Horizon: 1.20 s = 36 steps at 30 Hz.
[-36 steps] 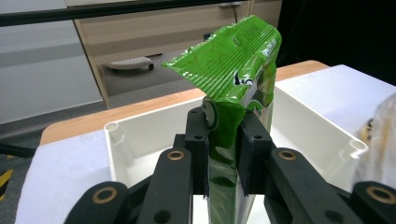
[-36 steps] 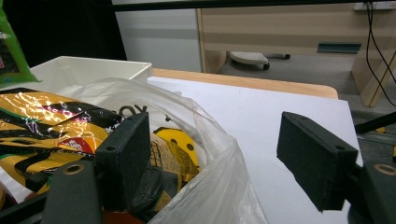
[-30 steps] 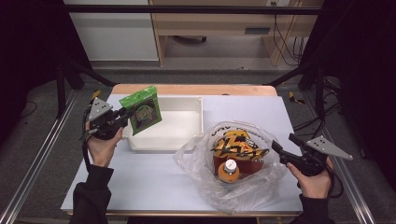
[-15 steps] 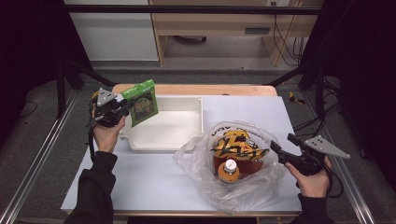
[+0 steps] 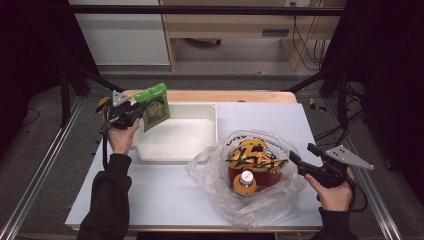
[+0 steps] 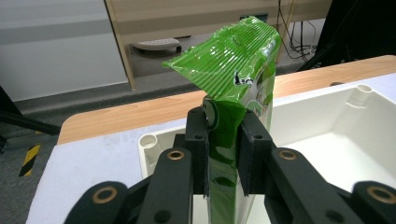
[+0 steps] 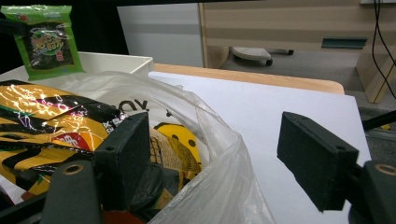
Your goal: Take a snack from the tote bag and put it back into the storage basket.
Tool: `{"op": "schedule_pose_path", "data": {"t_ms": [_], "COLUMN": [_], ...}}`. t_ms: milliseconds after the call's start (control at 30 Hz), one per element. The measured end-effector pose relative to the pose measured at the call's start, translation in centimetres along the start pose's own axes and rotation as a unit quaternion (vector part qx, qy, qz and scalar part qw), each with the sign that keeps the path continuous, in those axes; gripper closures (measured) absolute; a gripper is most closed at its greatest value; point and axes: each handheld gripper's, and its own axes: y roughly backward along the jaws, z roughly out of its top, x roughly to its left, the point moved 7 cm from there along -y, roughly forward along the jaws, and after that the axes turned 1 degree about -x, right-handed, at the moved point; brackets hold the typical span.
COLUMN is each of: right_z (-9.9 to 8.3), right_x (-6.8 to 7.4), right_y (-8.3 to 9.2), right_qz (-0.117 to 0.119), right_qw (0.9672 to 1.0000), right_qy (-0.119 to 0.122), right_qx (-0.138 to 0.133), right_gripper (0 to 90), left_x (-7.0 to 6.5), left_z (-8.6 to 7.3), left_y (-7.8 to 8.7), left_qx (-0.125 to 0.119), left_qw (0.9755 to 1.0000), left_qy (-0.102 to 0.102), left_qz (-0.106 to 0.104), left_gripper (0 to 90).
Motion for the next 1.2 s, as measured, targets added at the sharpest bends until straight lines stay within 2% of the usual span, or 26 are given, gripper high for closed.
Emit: {"op": "schedule_pose_path", "data": {"t_ms": [400, 733, 933, 1067, 1200], "right_z": [-0.2, -0.3, -0.4, -0.4, -0.4], "right_x": [0.0, 0.0, 0.1, 0.1, 0.1], "right_y": [-0.3, -0.4, -0.4, -0.4, -0.4], "right_qz": [0.0, 0.001, 0.001, 0.002, 0.002], "right_qw": [1.0, 1.0, 1.0, 1.0, 1.0], "right_qy": [0.001, -0.001, 0.001, 0.002, 0.002], "right_qx": [0.004, 0.007, 0.008, 0.008, 0.009], "right_gripper": [26.0, 25.9, 25.9, 25.9, 25.8], "left_x": [1.3, 1.3, 1.2, 1.2, 1.4], "left_z": [-1.0, -2.1, -2.2, -2.5, -2.7], "left_y": [-1.9, -2.9, -3.0, -3.2, -3.3], "left_qx": [0.025, 0.053, 0.059, 0.07, 0.081], "left_qw": [0.9996, 0.9985, 0.9982, 0.9974, 0.9963], "left_qy": [0.013, 0.013, 0.011, 0.011, 0.013], "left_qz": [0.004, 0.004, 0.005, 0.012, 0.024], "left_gripper": [76.3, 75.9, 75.1, 72.0, 62.3]}}
